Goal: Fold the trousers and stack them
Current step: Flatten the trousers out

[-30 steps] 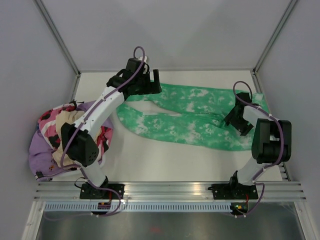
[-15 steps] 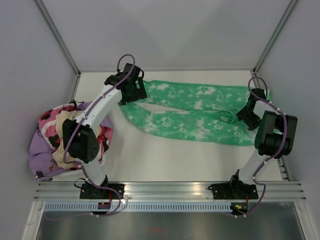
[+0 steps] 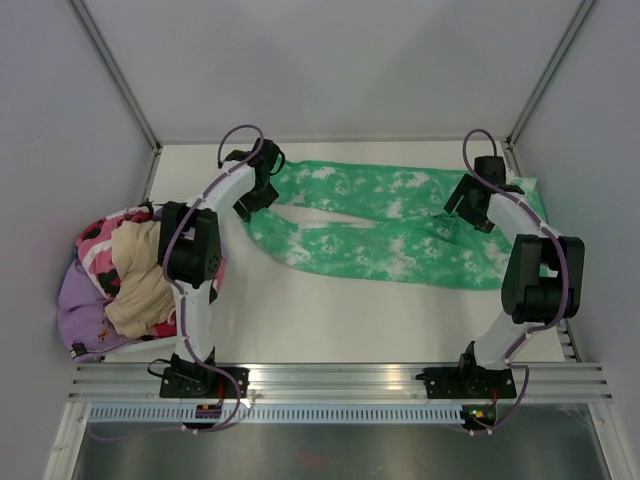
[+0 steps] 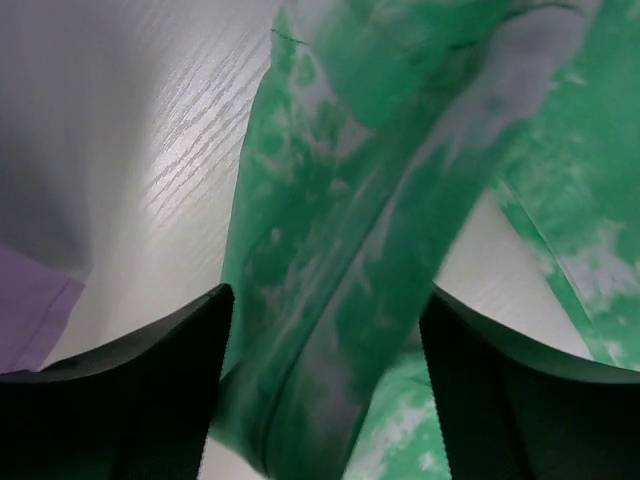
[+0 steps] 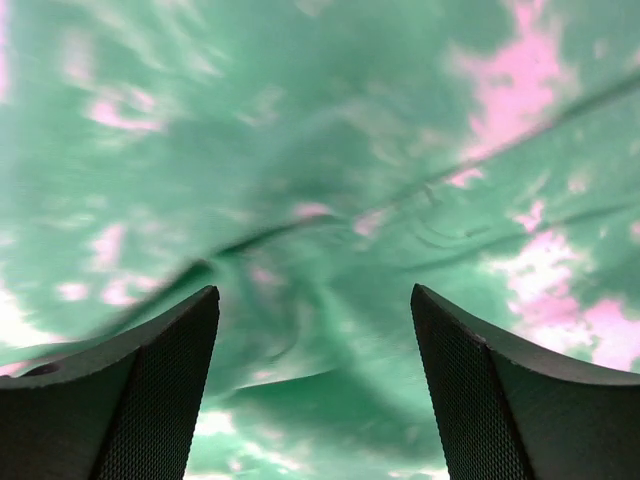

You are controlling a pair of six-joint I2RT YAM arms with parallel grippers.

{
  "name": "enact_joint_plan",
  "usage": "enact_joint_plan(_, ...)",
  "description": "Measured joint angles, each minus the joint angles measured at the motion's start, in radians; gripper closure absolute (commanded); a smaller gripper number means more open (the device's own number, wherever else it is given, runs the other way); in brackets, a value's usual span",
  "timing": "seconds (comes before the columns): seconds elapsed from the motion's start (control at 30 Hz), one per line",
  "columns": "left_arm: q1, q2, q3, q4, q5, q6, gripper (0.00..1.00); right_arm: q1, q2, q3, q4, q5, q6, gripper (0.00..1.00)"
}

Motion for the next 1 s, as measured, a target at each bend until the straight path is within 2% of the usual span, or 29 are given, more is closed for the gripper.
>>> enact_joint_plan(0.07,0.004,0.04,0.002,-0.002,-0.015,-0.033,0.62,0.005,-0.03,0.025,0.016,-0.027,-0.013,0.15)
enact_joint_plan(0.1,0.004,0.055,0.002,-0.007,-0.027,-0.045,0.97,0.005,-0.043,0.037,0.022,-0.035,-0.017,0.16)
enact_joint_plan(0.23,0.002,0.064,0.027,-0.1,-0.092,-0.132,0.98,0.004,-0.069,0.071,0.042,-0.071,-0.034,0.16)
enact_joint_plan(0.37,-0.003,0.06,0.151,-0.271,-0.152,-0.259,0.98,0.004,-0.071,0.071,0.045,-0.098,-0.041,0.15)
enact_joint_plan(0.57,-0.007,-0.092,0.134,-0.338,-0.153,-0.369,0.98,0.009,-0.069,0.072,0.047,-0.133,-0.041,0.15)
enact_joint_plan(0.67,0.003,-0.081,0.157,-0.359,-0.146,-0.396,0.92,0.013,-0.059,0.079,0.049,-0.149,-0.041,0.15)
enact_joint_plan(0.8,0.028,0.058,0.209,-0.368,-0.152,-0.407,0.01,0.017,-0.056,0.079,0.049,-0.161,-0.042,0.14)
enact_joint_plan(0.9,0.049,0.151,0.233,-0.366,-0.154,-0.415,0.0,0.019,-0.056,0.083,0.046,-0.168,-0.05,0.13)
enact_joint_plan(1.0,0.064,0.169,0.237,-0.372,-0.157,-0.414,0.0,0.023,-0.056,0.091,0.041,-0.188,-0.057,0.11)
